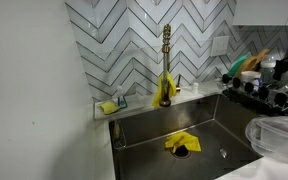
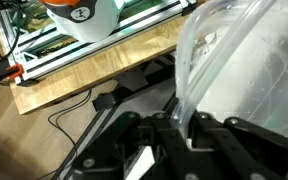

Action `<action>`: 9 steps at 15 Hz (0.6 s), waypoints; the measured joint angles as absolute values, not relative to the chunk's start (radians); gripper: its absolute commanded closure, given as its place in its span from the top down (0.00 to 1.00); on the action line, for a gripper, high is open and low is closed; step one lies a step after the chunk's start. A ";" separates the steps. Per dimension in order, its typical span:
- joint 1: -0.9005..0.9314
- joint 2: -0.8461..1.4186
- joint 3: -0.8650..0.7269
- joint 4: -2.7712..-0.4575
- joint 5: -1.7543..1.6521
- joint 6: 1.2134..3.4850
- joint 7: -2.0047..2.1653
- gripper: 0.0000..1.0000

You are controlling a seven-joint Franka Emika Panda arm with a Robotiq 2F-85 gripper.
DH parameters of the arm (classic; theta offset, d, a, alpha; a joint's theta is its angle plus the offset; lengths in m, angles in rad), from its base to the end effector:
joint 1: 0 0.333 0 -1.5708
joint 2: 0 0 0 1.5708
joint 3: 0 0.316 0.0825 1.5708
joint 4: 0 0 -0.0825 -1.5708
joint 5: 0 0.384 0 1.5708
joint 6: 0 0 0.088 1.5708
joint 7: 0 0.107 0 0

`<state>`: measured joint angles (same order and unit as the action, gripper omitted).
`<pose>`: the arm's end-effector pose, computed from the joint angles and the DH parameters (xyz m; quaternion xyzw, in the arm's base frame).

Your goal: Pick up the bigger clear lunch box and put it on the counter, pick up the smaller clear lunch box and put it in the bigger clear lunch box, pick up the lunch boxes and put them in the sink, open the tap

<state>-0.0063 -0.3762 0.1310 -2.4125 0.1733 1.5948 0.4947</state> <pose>0.3705 0.0656 0.4236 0.9511 -0.2093 -0.2271 0.0080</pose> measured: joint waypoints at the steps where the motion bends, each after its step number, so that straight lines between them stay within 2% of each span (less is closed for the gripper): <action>1: -0.010 -0.375 0.125 -2.412 0.173 1.595 0.493 0.07; 5: -0.013 -0.375 0.124 -2.412 0.173 1.595 0.492 0.07; 6: -0.013 -0.375 0.124 -2.412 0.173 1.595 0.492 0.02; 9: -0.010 -0.373 0.128 -2.412 0.175 1.601 0.490 0.02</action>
